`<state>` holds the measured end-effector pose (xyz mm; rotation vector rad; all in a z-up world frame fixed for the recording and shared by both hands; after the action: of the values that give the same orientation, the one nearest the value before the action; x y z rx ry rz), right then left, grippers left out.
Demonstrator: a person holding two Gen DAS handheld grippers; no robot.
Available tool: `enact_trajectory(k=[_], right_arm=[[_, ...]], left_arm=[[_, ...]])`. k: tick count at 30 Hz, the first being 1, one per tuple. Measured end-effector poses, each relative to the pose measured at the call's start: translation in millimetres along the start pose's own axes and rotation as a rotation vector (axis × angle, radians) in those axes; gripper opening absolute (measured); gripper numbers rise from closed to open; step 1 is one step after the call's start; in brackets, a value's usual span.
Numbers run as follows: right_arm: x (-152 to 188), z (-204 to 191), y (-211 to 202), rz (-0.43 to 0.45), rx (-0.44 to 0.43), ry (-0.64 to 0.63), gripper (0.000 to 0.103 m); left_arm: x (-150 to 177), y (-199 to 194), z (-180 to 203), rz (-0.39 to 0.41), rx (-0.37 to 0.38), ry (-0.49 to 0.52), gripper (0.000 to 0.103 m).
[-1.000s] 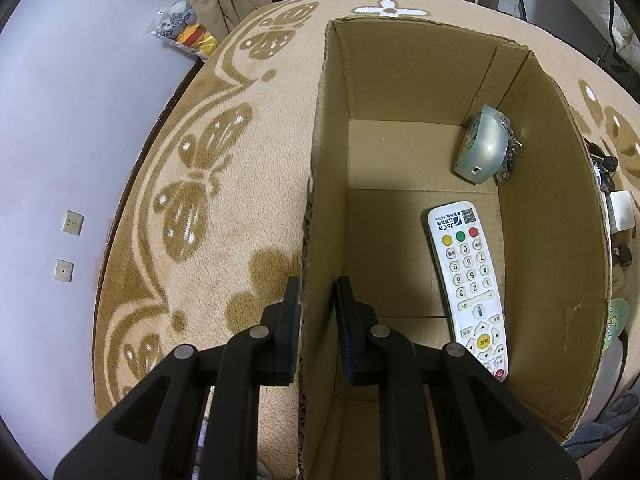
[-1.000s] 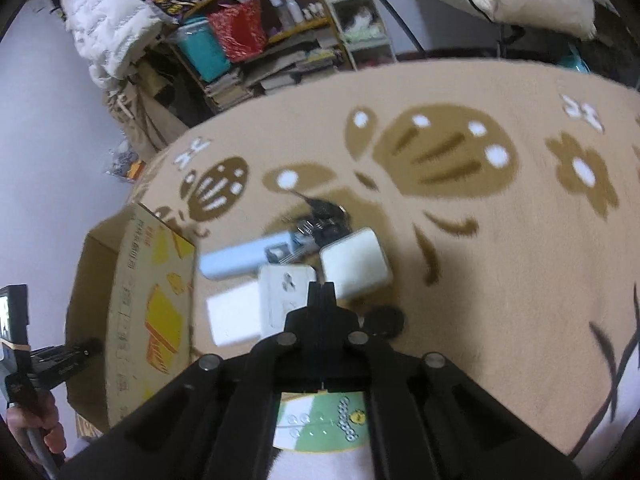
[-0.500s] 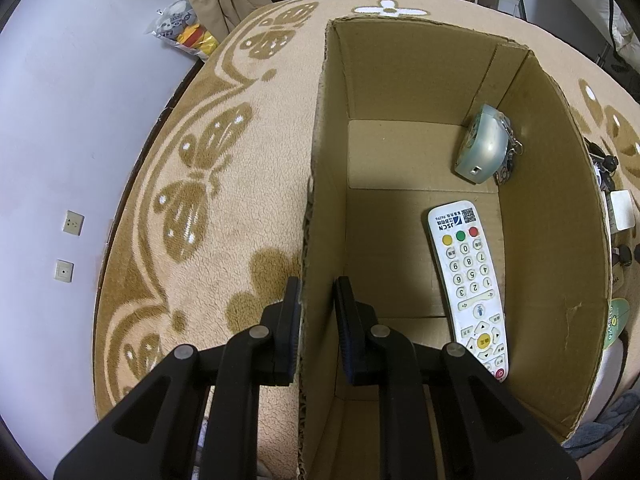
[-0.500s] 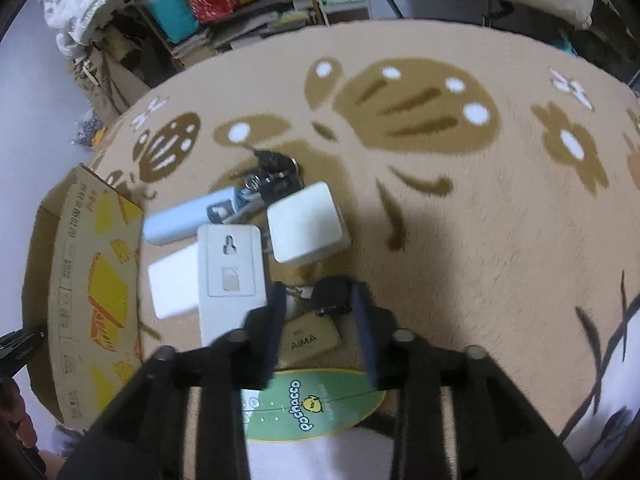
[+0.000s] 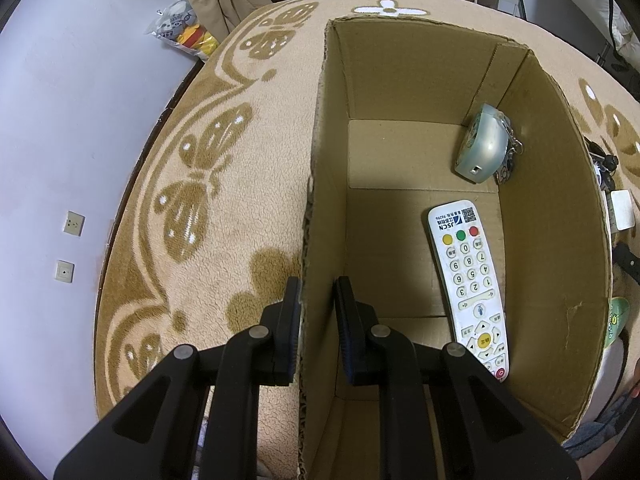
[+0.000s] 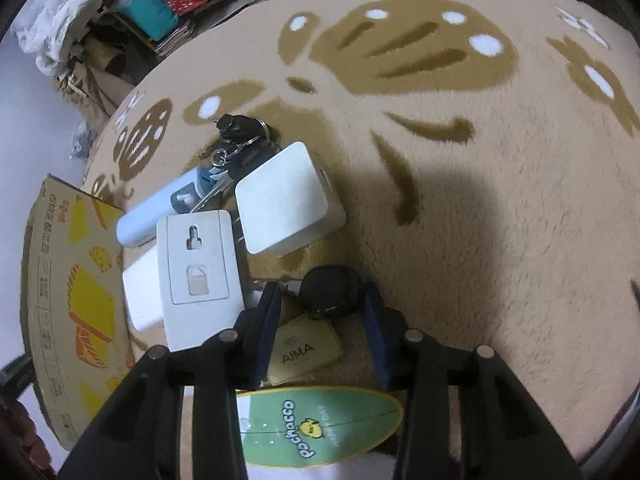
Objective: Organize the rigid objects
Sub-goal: 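Grasp the black key fob with the right tool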
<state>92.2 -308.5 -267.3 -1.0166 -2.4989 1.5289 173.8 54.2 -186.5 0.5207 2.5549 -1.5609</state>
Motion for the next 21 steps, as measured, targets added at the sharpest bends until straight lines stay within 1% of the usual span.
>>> enact_trajectory(k=[1,3,4,5,7,9,10,15,21], right_arm=[[-1.0,-2.2,-3.2,0.020,0.004,-0.015,0.029],[-2.4,-3.9,-6.7,0.038,0.007,-0.021,0.029],[-3.8,-6.1,-8.8,0.053,0.007,-0.030,0.027],[-5.8,-10.3,-12.5,0.073,-0.005,-0.037,0.021],[-11.8,-19.5,-23.4,0.109,-0.028,-0.050,0.016],[-16.6,-28.1,-30.3,0.128,-0.003,-0.097,0.016],[-17.4,-30.2,-32.5,0.132,-0.003,-0.107,0.016],[-25.5,-51.9,-50.6,0.174,-0.038,-0.139,0.015],[-38.9,-83.6,-70.0,0.221,-0.048,-0.210,0.015]], left_arm=[[-0.1,0.0,0.2,0.000,0.001,-0.001,0.017],[0.1,0.2,0.7,-0.002,0.005,-0.005,0.017],[0.1,0.1,1.1,-0.003,0.004,-0.004,0.017],[0.2,0.0,0.9,-0.001,0.005,-0.004,0.017],[0.1,0.5,0.5,-0.001,0.003,-0.003,0.017],[0.1,0.7,0.5,-0.001,0.003,-0.004,0.017],[0.1,0.7,0.6,-0.001,0.003,-0.003,0.017],[-0.1,0.4,0.6,-0.001,0.005,-0.005,0.017],[-0.3,0.3,0.2,-0.001,0.002,-0.004,0.017]])
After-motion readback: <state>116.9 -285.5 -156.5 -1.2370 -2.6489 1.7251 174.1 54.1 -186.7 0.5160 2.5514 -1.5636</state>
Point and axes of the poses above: each gripper's, at about its wrist camera, not at the fingertips, and y roughly the way its jaws point, z to its right, x to its underside, the point moved 7 cm from there along y, roughly the way its jaws point, and after that the axes turned 14 degrees about -x, right-handed, at the moved point
